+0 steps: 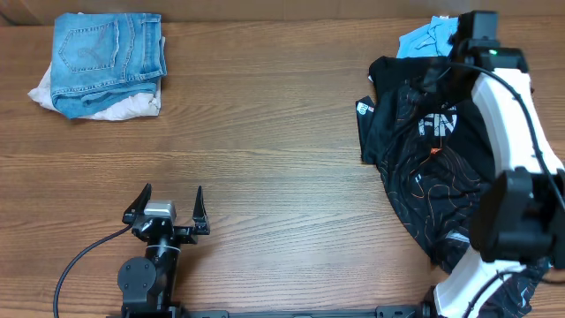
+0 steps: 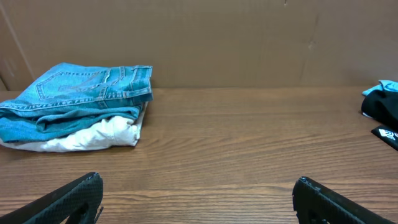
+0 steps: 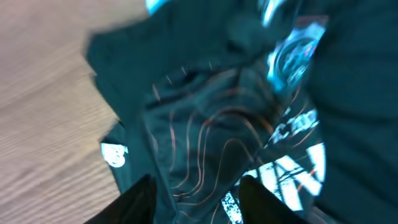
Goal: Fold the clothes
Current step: 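Lift the black jersey and drag it left toward table center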
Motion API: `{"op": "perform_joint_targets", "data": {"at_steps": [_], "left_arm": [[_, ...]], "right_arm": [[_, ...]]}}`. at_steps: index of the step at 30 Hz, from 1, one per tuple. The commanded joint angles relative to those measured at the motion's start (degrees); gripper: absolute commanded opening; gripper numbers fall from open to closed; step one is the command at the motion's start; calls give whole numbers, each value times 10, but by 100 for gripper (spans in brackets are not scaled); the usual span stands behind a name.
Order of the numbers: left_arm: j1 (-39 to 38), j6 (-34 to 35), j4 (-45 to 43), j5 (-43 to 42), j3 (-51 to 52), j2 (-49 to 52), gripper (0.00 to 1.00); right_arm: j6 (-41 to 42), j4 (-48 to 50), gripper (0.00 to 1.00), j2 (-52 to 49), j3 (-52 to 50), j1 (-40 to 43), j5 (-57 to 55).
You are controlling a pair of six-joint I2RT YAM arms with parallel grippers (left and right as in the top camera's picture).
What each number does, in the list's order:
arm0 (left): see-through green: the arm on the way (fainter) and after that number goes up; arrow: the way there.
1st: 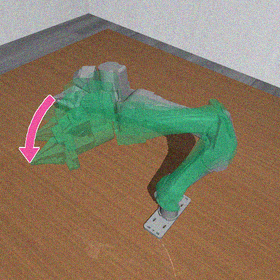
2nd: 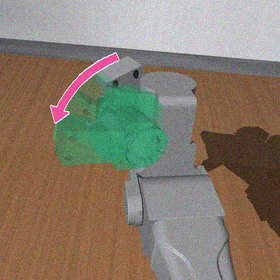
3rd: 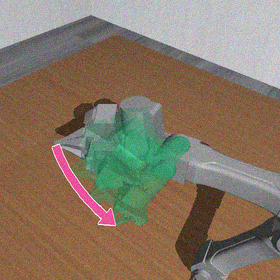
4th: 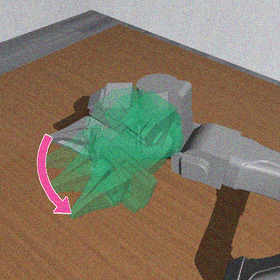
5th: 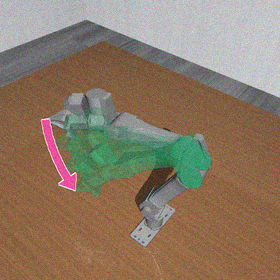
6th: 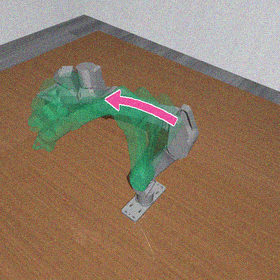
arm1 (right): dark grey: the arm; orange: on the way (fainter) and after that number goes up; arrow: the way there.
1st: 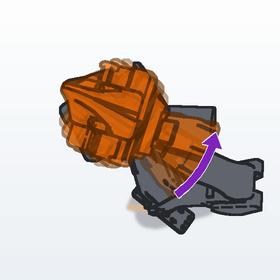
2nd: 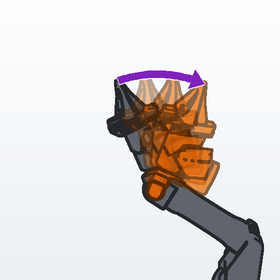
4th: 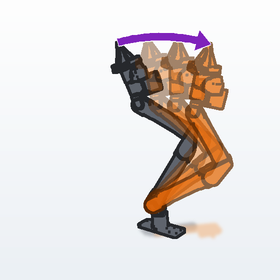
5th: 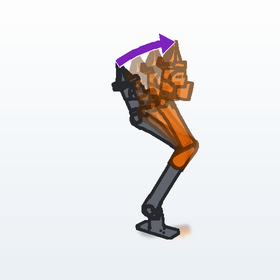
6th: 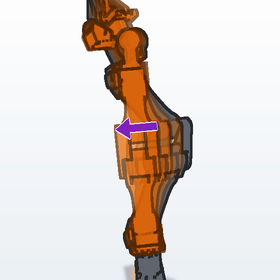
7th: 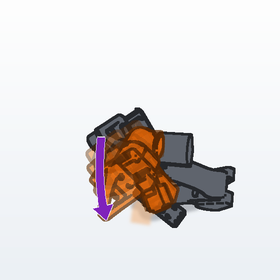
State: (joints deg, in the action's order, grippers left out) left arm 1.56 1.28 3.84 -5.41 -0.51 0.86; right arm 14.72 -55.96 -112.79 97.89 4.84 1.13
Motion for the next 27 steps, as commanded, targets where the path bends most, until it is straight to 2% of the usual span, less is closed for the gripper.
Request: {"op": "perform_joint_targets", "data": {"at_steps": [1, 12, 22, 24, 26, 27], "left_arm": [[4, -7, 0, -4, 2, -6, 100], [4, -7, 1, -4, 2, -6, 100], [4, -7, 1, -4, 2, -6, 100], [4, -7, 1, -4, 2, -6, 100], [4, -7, 0, -4, 2, -6, 100], [4, -7, 1, -4, 2, -6, 100]], "right_arm": [[36, -4, 45, -16, 7, 0, 16], [66, -34, 46, -78, 7, 1, 11], [79, -26, 45, -87, 7, 1, 9], [79, -26, 40, -92, 6, 1, 9], [79, -24, 27, -98, 6, 1, 9], [79, -22, 17, -103, 6, 1, 9]]}}
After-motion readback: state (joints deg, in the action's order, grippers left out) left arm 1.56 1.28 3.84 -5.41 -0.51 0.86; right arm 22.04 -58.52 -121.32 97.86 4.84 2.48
